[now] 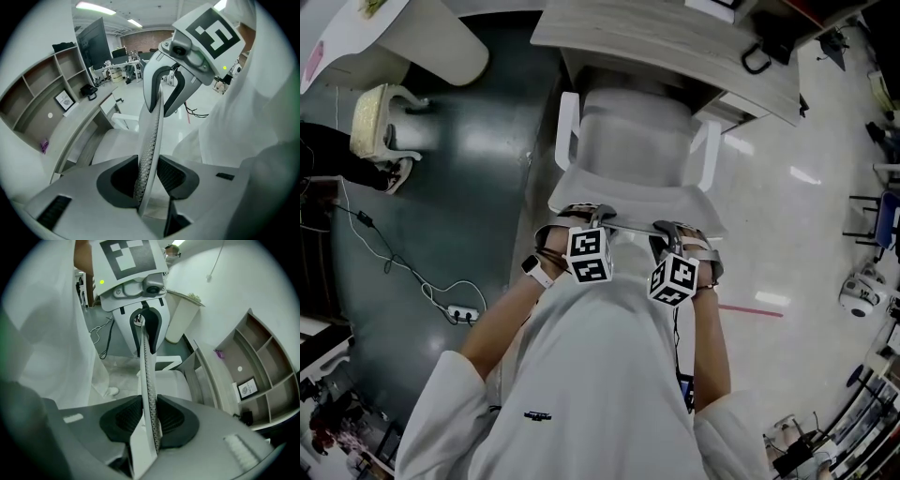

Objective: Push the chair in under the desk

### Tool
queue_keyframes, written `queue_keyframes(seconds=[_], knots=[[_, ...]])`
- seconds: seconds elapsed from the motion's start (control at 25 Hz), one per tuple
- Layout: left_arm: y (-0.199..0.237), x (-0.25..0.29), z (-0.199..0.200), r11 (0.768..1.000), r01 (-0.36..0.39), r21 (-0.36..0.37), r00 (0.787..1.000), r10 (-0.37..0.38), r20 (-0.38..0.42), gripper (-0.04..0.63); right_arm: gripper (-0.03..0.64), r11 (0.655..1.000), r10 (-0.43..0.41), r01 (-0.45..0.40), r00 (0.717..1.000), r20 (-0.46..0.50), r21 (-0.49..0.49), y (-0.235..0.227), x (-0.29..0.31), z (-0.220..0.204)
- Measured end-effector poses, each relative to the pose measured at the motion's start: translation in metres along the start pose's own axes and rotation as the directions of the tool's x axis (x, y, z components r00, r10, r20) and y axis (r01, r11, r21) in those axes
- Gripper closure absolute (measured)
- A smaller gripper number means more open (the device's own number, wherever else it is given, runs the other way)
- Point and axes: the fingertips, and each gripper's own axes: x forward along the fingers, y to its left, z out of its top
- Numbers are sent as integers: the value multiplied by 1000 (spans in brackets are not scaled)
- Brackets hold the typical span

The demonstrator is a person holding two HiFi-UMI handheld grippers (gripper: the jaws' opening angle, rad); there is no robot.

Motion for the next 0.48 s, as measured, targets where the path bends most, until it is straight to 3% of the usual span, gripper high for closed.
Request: queue_keyframes(seconds=[0.48], knots=[[50, 0, -9, 997, -62, -55, 998, 61, -15, 457, 506, 997, -64, 63, 998, 11, 52, -40, 18, 18]])
